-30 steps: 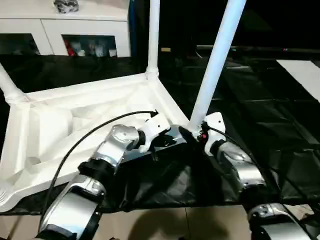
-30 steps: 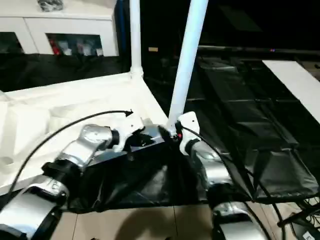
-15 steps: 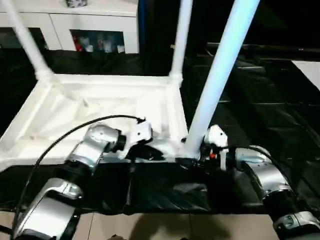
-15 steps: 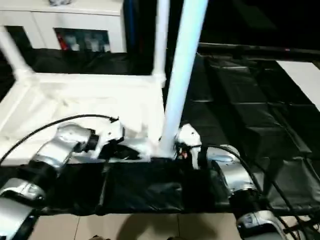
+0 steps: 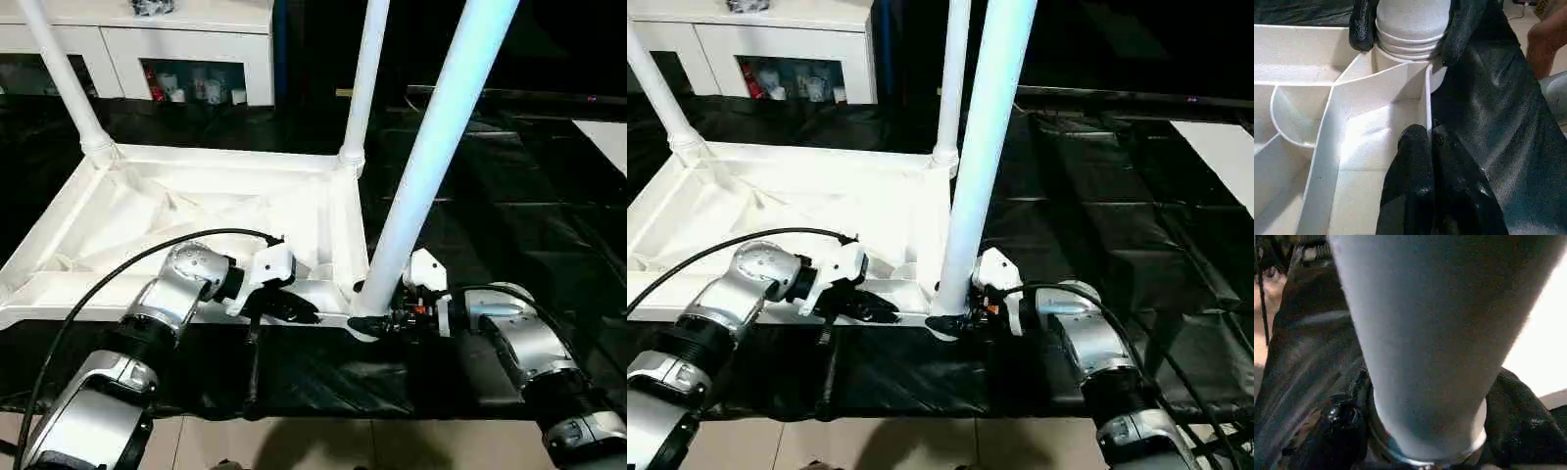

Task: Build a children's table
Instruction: Rotate leg to tighten

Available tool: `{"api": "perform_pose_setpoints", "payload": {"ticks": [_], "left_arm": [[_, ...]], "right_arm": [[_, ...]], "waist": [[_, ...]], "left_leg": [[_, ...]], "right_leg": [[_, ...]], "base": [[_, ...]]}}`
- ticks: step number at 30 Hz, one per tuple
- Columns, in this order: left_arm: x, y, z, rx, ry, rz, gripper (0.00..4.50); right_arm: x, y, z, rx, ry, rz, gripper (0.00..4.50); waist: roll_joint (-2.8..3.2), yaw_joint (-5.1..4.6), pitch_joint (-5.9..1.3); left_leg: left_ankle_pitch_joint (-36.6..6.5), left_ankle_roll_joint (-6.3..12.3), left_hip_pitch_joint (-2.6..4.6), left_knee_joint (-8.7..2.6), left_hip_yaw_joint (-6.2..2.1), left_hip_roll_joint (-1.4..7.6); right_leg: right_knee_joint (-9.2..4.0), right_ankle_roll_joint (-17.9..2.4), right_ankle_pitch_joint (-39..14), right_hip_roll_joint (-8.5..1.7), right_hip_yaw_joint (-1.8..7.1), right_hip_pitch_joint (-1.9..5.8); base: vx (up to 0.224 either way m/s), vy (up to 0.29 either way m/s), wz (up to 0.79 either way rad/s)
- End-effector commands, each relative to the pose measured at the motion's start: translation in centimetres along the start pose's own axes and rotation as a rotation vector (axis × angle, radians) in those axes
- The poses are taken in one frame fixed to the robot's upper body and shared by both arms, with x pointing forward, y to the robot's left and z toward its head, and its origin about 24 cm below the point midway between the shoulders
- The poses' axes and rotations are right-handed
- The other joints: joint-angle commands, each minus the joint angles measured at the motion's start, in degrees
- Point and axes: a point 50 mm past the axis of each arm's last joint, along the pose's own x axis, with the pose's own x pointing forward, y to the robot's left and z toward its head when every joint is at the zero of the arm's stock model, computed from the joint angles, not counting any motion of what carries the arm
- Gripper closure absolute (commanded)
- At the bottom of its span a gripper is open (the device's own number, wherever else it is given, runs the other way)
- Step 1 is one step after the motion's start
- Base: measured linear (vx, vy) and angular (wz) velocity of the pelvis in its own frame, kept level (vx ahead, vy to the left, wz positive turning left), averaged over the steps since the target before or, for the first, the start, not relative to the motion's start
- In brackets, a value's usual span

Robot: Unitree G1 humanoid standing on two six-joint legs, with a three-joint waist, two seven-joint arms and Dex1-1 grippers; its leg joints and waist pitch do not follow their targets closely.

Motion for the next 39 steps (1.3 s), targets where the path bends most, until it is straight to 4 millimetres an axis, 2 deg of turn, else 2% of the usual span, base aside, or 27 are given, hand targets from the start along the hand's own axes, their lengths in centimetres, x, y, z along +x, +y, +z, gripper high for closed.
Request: {"api": "perform_pose_setpoints", "payload": {"ticks": [1,2,3,5,6,7,8,10,11,12,13,15,16,17,18,21,25,27,28,30,32,35,36,39], "left_arm": [[1.3,0.2,0.4,0.016,0.047,0.033,4.50],[1.5,0.5,0.4,0.009,0.062,0.064,4.50],[2.3,1.0,0.8,-0.013,0.051,0.139,4.50],[3.1,1.2,1.2,-0.034,0.036,0.173,4.50],[3.8,1.3,1.6,-0.038,0.026,0.201,4.50],[4.8,1.1,1.9,-0.057,0.009,0.217,4.50],[4.8,1.1,1.9,-0.057,0.009,0.217,4.50],[5.9,0.9,2.3,-0.073,-0.013,0.228,4.50],[7.0,0.7,2.8,-0.085,-0.030,0.243,4.50],[7.0,0.7,2.8,-0.085,-0.030,0.243,4.50],[7.8,0.6,3.1,-0.100,-0.048,0.263,4.50],[8.0,0.6,3.2,-0.106,-0.051,0.279,4.50],[7.9,0.6,3.2,-0.106,-0.048,0.285,4.50],[7.9,0.7,3.2,-0.104,-0.046,0.288,4.50],[7.6,0.7,3.1,-0.098,-0.046,0.288,4.50],[7.0,0.7,3.1,-0.074,-0.055,0.273,4.50],[5.6,0.5,2.7,-0.026,-0.062,0.216,4.50],[5.0,0.3,2.3,-0.008,-0.056,0.189,4.50],[4.8,0.3,2.3,-0.005,-0.054,0.183,4.50],[3.6,0.0,1.9,0.011,-0.053,0.122,4.50],[3.5,-0.1,1.8,0.012,-0.054,0.112,4.50],[2.5,-0.4,1.6,0.024,-0.047,0.045,4.50],[2.3,-0.5,1.6,0.026,-0.045,0.034,4.50],[1.9,-0.6,1.5,0.033,-0.037,0.002,4.50]], "right_arm": [[1.1,-0.1,-0.1,0.070,-0.054,-0.074,1.78],[1.4,-0.4,-0.2,0.079,-0.059,-0.127,1.78],[2.0,-0.9,-0.6,0.121,-0.063,-0.246,1.78],[2.6,-1.2,-0.7,0.137,-0.071,-0.317,1.78],[3.2,-1.3,-0.7,0.148,-0.080,-0.367,1.78],[4.0,-1.3,-0.7,0.172,-0.085,-0.413,1.78],[4.0,-1.3,-0.7,0.172,-0.085,-0.413,1.78],[5.3,-1.1,-0.5,0.183,-0.089,-0.448,1.78],[6.6,-0.9,0.0,0.193,-0.097,-0.468,1.78],[6.6,-0.9,0.0,0.193,-0.097,-0.468,1.78],[7.7,-0.6,0.6,0.180,-0.097,-0.488,1.78],[8.3,-0.6,1.0,0.115,-0.088,-0.511,1.78],[8.3,-0.6,1.1,0.099,-0.092,-0.517,1.78],[8.2,-0.7,1.2,0.096,-0.101,-0.520,1.44],[7.8,-1.0,1.3,0.110,-0.120,-0.527,1.23],[6.9,-1.4,1.2,0.112,-0.136,-0.510,1.02],[4.9,-1.8,1.0,0.044,-0.119,-0.458,0.73],[4.0,-1.9,0.8,0.003,-0.094,-0.425,0.73],[3.8,-1.9,0.7,-0.007,-0.089,-0.415,0.73],[2.0,-1.8,0.8,-0.045,-0.085,-0.316,0.73],[1.8,-1.7,0.8,-0.046,-0.086,-0.299,0.73],[0.3,-1.1,0.8,-0.063,-0.063,-0.158,0.73],[0.2,-1.0,0.8,-0.065,-0.058,-0.137,0.73],[-0.3,-0.7,0.7,-0.067,-0.037,-0.068,0.73]], "waist": [[-0.06,0.03,-3.22],[-0.12,-0.28,-3.04],[-0.04,-0.52,-2.83],[-0.04,-0.81,-2.68],[-0.09,-1.16,-2.54],[-0.01,-1.37,-2.57],[0.01,-1.42,-2.60],[-0.06,-1.68,-2.76],[0.01,-1.78,-2.73],[0.01,-2.20,-2.64],[-0.24,-2.34,-2.65],[-0.18,-2.55,-2.60],[-0.47,-2.66,-2.65],[-0.31,-2.58,-2.63],[-0.72,-2.60,-2.59],[-0.43,-2.51,-2.61],[-0.42,-2.22,-3.04],[-0.42,-2.17,-3.25],[-0.38,-1.97,-3.40],[-0.55,-1.78,-3.75],[-0.48,-1.75,-3.79],[-0.42,-1.35,-3.75],[-0.30,-0.76,-3.61],[-0.27,-0.31,-3.34]], "left_leg": [[-13.7,2.78,0.82,-3.78,-0.65,2.17],[-15.2,1.80,0.84,-3.94,-0.81,2.03],[-17.3,0.73,1.16,-3.97,-0.90,1.96],[-19.4,-0.34,1.40,-4.01,-1.15,1.87],[-20.5,-0.71,1.19,-4.07,-1.40,1.76],[-21.2,-0.78,1.26,-4.06,-1.48,1.77],[-21.4,-0.76,1.25,-4.08,-1.56,1.76],[-21.2,-0.53,1.11,-4.19,-1.59,1.77],[-21.4,-0.43,1.11,-4.22,-1.57,1.71],[-22.6,-0.40,1.25,-4.19,-1.55,1.60],[-23.0,-0.26,1.29,-4.11,-1.51,1.58],[-23.0,-0.11,1.15,-4.12,-1.56,1.53],[-23.1,-0.03,1.14,-4.04,-1.51,1.49],[-23.2,0.18,1.24,-4.03,-1.58,1.46],[-23.3,0.58,1.15,-4.03,-1.53,1.46],[-22.9,0.85,1.06,-4.17,-1.58,1.62],[-19.2,1.89,0.57,-4.13,-1.29,1.86],[-16.5,2.63,0.36,-3.91,-1.03,1.75],[-14.9,3.39,0.47,-3.69,-0.87,1.69],[-10.5,5.52,0.18,-3.34,-0.69,1.63],[-8.3,7.10,0.15,-3.21,-0.61,1.62],[-7.3,8.33,0.32,-3.12,-0.53,1.75],[-7.9,8.02,0.50,-3.20,-0.48,2.00],[-10.7,6.40,0.74,-3.39,-0.37,2.22]], "right_leg": [[-3.45,-13.2,-13.9,-3.39,2.95,2.65],[-3.74,-12.4,-16.8,-3.43,2.97,2.48],[-4.17,-11.6,-20.4,-3.49,3.01,2.06],[-4.61,-10.5,-24.4,-3.59,2.89,1.93],[-5.03,-8.8,-28.2,-3.64,2.71,1.98],[-5.25,-8.3,-28.9,-3.62,2.69,1.84],[-5.30,-8.1,-29.0,-3.61,2.63,1.88],[-5.26,-8.1,-27.3,-3.51,2.59,2.00],[-5.29,-8.2,-26.9,-3.44,2.59,1.93],[-5.42,-8.5,-27.1,-3.34,2.51,1.71],[-5.50,-8.4,-27.6,-3.32,2.49,1.66],[-5.69,-7.7,-28.9,-3.45,2.49,1.58],[-5.79,-7.5,-29.4,-3.50,2.48,1.55],[-5.87,-7.2,-30.1,-3.54,2.44,1.53],[-6.00,-6.8,-30.4,-3.49,2.44,1.51],[-5.81,-7.1,-29.1,-3.48,2.56,1.51],[-4.74,-9.7,-20.6,-3.46,2.94,2.06],[-4.13,-11.2,-16.0,-3.36,3.02,2.41],[-3.86,-11.9,-13.5,-3.38,3.02,2.47],[-2.94,-13.6,-7.1,-3.25,3.05,3.20],[-2.49,-15.1,-3.4,-3.21,3.06,3.17],[-2.33,-15.9,-1.8,-3.13,3.00,3.20],[-2.38,-15.9,-3.2,-2.94,2.85,3.16],[-2.72,-15.4,-7.2,-2.97,2.87,2.85]], "base": [[0.000,0.000,0.00],[0.000,0.000,0.00],[0.000,0.000,0.00],[0.000,0.000,0.00],[0.000,0.000,0.00],[0.000,0.000,0.00],[0.000,0.000,0.00],[0.000,0.000,0.00],[0.000,0.000,0.00],[0.000,0.000,0.00],[0.000,0.000,0.00],[0.000,0.000,0.00],[0.000,0.000,0.00],[0.000,0.000,0.00],[0.000,0.000,0.00],[0.000,0.000,0.00],[0.000,0.000,0.00],[0.000,0.000,0.00],[0.000,0.000,0.00],[0.052,-0.025,0.03],[0.026,-0.013,0.01],[0.000,0.000,0.00],[0.000,0.000,0.00],[0.000,0.000,0.00]]}}
